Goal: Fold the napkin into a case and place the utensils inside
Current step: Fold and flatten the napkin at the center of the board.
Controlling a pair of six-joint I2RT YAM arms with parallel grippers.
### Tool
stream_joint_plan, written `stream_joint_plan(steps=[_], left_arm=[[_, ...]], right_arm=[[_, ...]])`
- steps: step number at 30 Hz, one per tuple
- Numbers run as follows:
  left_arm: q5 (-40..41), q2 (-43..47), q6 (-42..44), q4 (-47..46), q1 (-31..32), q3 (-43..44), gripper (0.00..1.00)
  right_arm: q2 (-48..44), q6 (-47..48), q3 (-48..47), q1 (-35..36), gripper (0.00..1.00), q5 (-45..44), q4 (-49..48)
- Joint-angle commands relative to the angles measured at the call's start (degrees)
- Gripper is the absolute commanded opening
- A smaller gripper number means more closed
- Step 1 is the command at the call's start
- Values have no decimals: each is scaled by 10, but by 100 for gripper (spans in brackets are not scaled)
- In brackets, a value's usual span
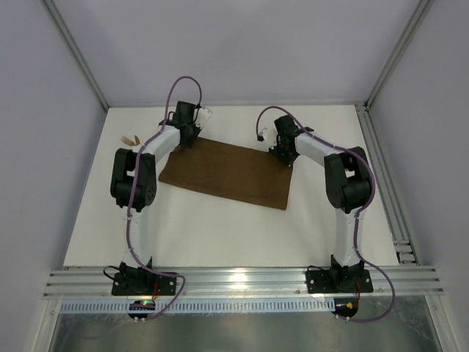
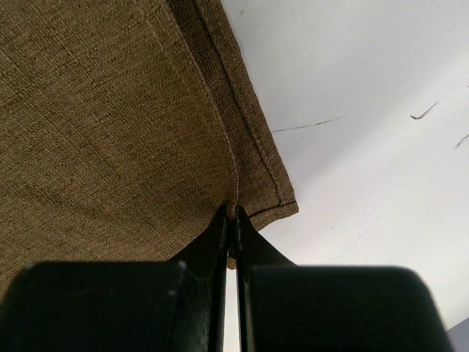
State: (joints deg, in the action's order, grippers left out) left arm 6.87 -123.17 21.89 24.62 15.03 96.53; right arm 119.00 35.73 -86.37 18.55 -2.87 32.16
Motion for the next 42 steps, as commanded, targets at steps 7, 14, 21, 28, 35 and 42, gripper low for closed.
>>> stream_joint_plan(steps=[7,14,21,28,35,42], left_arm=[[8,-10,0,-16,-3,26,3],[17,-9,3,-22,-3,28,1],[21,-5,4,-26,-3,30,0],[28,-9,5,-30,-3,31,0],[33,-19,9,-33,-3,33,0],[51,-27,10,-44,-3,33,12]], right_arm=[[0,-1,-20,-3,9,-27,-27],[-15,-6,-27,-4,8,-22,-29],[-31,-9,-34,-4,6,-12,-34],[-18,-14,-43,-13,5,-2,-35],[12,-9,-50,-23,8,11,-33],[19,-7,-48,-23,33,3,-69]])
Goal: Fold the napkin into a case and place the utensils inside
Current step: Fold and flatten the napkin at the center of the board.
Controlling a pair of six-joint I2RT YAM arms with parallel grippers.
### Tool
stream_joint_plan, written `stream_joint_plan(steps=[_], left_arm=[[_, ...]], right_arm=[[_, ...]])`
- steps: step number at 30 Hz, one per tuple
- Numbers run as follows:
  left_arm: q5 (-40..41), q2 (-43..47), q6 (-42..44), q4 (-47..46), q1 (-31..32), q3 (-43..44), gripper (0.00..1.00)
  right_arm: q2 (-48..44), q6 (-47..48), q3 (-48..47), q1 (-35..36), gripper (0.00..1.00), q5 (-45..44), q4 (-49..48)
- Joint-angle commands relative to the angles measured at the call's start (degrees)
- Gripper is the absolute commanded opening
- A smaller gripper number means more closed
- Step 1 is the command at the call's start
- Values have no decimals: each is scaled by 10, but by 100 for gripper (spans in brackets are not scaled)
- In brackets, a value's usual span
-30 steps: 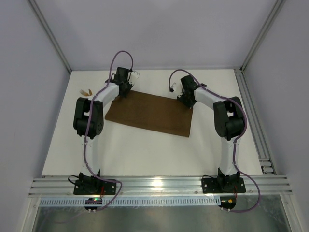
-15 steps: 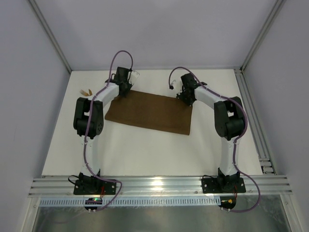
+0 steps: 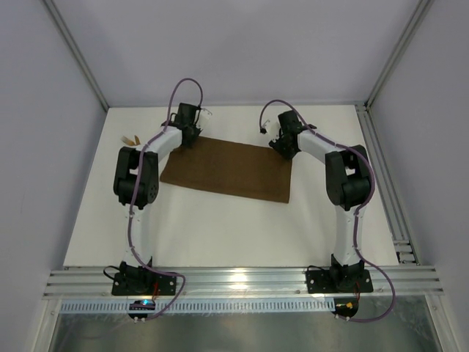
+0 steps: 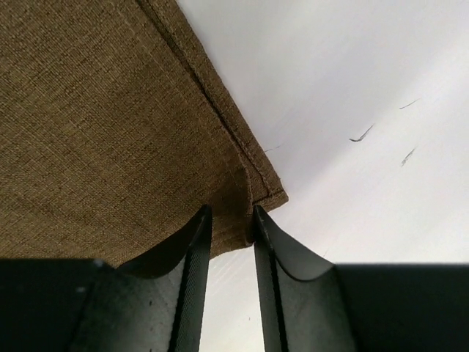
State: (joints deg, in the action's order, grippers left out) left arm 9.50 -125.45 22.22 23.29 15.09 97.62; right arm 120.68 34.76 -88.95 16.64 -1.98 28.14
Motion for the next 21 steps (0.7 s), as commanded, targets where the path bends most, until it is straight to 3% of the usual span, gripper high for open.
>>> stream_joint_plan(steps=[1,2,3,7,14,17,21], left_arm=[[31,-4,6,-39,-3,22,21],[37,-7,6,-46,-3,22,29],[42,-8,7,-54,-3,22,46],[83,-10,2,-79,-3,34,68],[132,7,-2,-83,-3,65,73],[111,40,-18,-47,-8,59,72],[30,127,-73,43,-18,-34,70]], right_arm=[[2,3,-23,-3,34,-7,-30],[2,3,-25,-3,35,-8,-32],[1,2,-26,-4,36,-12,-37],[-8,-13,-34,-5,42,-34,-48],[-77,-100,-15,-13,45,-60,-83],[-126,-174,6,-15,45,-71,-82],[-205,-313,65,-15,46,-43,-22]])
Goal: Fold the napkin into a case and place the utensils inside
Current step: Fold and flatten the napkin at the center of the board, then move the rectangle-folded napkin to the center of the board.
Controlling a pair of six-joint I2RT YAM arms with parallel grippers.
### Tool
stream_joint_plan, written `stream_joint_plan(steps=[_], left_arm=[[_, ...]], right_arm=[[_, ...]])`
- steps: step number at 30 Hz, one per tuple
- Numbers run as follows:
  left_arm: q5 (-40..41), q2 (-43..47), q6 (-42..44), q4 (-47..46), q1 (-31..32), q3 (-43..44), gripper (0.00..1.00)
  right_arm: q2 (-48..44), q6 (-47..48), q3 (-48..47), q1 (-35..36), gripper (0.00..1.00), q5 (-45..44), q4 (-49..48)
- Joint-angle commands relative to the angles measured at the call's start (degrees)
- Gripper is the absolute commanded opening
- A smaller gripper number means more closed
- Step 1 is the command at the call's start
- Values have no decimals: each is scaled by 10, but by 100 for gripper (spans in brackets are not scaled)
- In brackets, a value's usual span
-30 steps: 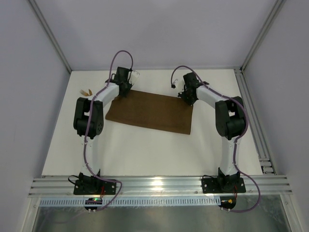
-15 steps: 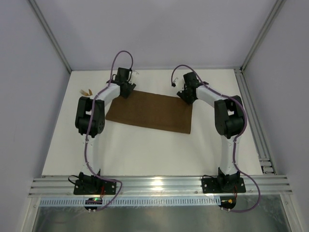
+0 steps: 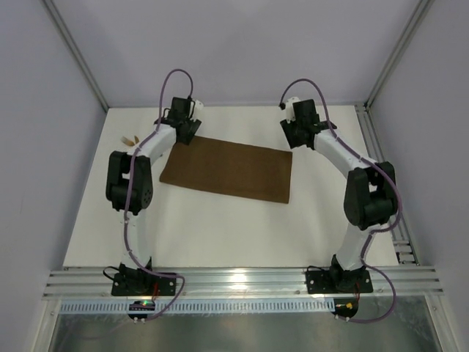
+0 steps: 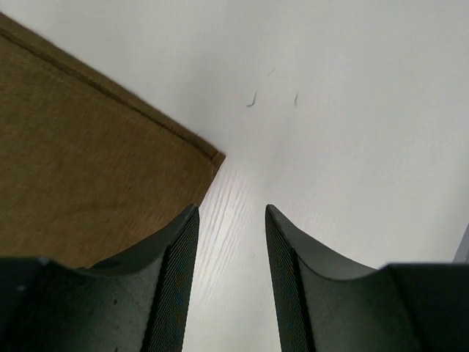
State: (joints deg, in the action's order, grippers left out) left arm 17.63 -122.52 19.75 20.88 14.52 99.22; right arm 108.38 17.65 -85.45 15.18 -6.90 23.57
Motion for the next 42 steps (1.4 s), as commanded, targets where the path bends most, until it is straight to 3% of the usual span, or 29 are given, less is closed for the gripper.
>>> stream_joint_plan(steps=[1,4,10,17,26,28,30,31,34,35,38,42], left_arm=[[-66,118,-53,87,-17,-77,69],[-87,181,-61,111,-40,-173,69],[-129,200,-87,116,-89,-231,71],[-169,184,-103,97,-93,-242,67],[-152,139,-108,83,-93,-260,56],[-147,136,-107,79,-93,-270,53],[-147,134,-105,75,-93,-275,48],[-152,134,-105,74,-92,-279,46],[-170,133,-104,79,-93,-283,32],[-171,134,-103,84,-93,-285,19],[-175,146,-97,93,-93,-299,0],[-203,195,-75,127,-93,-346,0]], right_arm=[[-97,-171,64,-1,46,7,35],[-149,-262,166,-1,46,58,41],[-206,-350,319,-1,46,133,-14],[-219,-383,393,-1,46,177,-69],[-216,-394,440,0,45,210,-106],[-215,-397,441,-1,41,217,-112],[-213,-398,442,0,34,221,-115],[-212,-398,443,-1,24,224,-116],[-212,-399,448,-1,11,233,-118],[-212,-398,448,-1,5,235,-117],[-222,-396,455,-1,3,235,-110],[-258,-397,471,0,3,230,-86]])
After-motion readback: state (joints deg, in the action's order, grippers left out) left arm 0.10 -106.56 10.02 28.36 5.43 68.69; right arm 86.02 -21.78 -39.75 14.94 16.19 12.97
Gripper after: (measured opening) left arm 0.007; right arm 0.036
